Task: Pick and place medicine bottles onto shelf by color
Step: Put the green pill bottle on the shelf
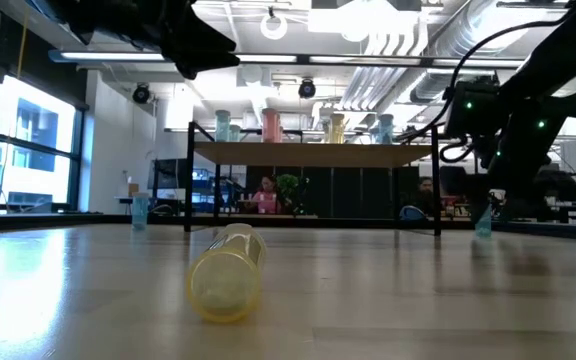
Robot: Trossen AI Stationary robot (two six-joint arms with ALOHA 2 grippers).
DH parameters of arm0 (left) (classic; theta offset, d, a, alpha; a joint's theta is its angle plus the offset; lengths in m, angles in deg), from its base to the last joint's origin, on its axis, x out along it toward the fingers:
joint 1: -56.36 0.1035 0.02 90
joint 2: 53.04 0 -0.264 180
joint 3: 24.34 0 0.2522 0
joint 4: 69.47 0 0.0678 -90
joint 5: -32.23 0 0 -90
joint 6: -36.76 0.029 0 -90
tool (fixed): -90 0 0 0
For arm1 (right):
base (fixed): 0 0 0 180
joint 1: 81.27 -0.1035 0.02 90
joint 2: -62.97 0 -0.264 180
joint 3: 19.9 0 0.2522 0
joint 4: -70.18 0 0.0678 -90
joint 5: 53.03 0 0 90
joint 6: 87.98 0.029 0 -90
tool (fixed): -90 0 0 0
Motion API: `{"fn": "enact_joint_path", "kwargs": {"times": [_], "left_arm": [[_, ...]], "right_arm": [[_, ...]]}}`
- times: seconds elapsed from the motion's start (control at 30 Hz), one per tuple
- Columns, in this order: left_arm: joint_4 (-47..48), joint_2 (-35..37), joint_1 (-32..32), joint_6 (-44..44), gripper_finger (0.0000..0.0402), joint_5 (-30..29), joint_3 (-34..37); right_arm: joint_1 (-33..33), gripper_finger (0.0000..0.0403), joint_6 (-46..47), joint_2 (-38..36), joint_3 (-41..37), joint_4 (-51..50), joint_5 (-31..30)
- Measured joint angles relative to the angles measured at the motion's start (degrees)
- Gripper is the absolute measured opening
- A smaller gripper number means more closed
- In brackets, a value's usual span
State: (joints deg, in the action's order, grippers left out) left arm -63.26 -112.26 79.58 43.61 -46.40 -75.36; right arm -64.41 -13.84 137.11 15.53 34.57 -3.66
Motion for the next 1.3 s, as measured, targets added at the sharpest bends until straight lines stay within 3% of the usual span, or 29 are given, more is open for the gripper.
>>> {"fn": "enact_joint_path", "kwargs": {"times": [0.23,0.8,1.3], "left_arm": [[0.0,0.0,0.0,-0.7,0.0225,0.0,0.0],[0.0,0.0,0.0,-0.7,0.0225,0.0,0.0],[0.0,0.0,0.0,-0.8,0.0225,0.0,0.0]], "right_arm": [[0.0,0.0179,0.4,3.2,0.0,3.1,-3.3],[0.0,0.0089,-0.6,3.8,0.0,3.1,-3.5],[0.0,0.0083,-0.6,3.8,0.0,3.0,-3.5]]}}
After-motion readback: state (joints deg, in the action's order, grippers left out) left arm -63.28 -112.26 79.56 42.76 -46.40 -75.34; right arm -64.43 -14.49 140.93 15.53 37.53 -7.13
